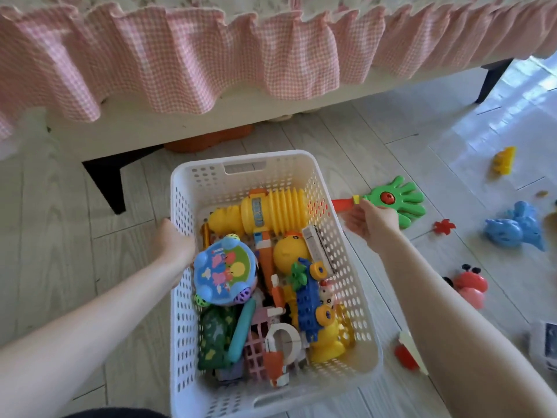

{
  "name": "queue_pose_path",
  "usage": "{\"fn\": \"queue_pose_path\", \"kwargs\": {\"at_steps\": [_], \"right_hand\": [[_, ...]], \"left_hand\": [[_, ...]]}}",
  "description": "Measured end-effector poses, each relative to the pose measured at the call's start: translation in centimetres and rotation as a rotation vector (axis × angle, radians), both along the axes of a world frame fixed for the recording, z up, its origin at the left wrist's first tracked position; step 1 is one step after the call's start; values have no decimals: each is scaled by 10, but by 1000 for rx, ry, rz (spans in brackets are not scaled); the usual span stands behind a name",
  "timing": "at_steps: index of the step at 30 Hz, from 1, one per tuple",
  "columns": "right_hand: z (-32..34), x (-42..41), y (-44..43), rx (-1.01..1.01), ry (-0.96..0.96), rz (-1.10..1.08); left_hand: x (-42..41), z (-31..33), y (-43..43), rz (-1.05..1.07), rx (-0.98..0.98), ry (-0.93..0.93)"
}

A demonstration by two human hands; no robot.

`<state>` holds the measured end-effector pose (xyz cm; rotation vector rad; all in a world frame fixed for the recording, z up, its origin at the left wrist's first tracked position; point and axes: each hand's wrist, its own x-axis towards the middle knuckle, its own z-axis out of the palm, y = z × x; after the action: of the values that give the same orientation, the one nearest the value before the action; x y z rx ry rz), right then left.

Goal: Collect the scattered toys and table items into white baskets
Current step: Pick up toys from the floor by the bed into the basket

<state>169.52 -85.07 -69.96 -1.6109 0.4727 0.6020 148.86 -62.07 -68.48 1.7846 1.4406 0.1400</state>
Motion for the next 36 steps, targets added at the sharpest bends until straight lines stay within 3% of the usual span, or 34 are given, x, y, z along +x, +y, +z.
{"fn": "queue_pose_path", "kwargs": {"at_steps": [2,5,10,16,22,28,33,36], "right_hand": [[-20,25,11,-36,104,-129],[-47,50,16,-132,203,-89],[-72,71,20,-199,222,-40],[-84,67,20,-179,245,-138],[-67,54,14,-43,190,-275],[-15,45,9,268,74,-514],[43,4,22,592,51,-433],[76,-55,30,585,56,-222]], "left_hand": [[1,-3,0,9,18,16],[0,-4,-1,8,40,14],[1,-8,-2,28,59,-5],[1,-11,-1,18,75,22],[0,-13,0,-6,93,57],[0,-11,1,-8,74,69],[-2,-3,5,-23,8,50],[-4,0,8,-45,-71,6]]}}
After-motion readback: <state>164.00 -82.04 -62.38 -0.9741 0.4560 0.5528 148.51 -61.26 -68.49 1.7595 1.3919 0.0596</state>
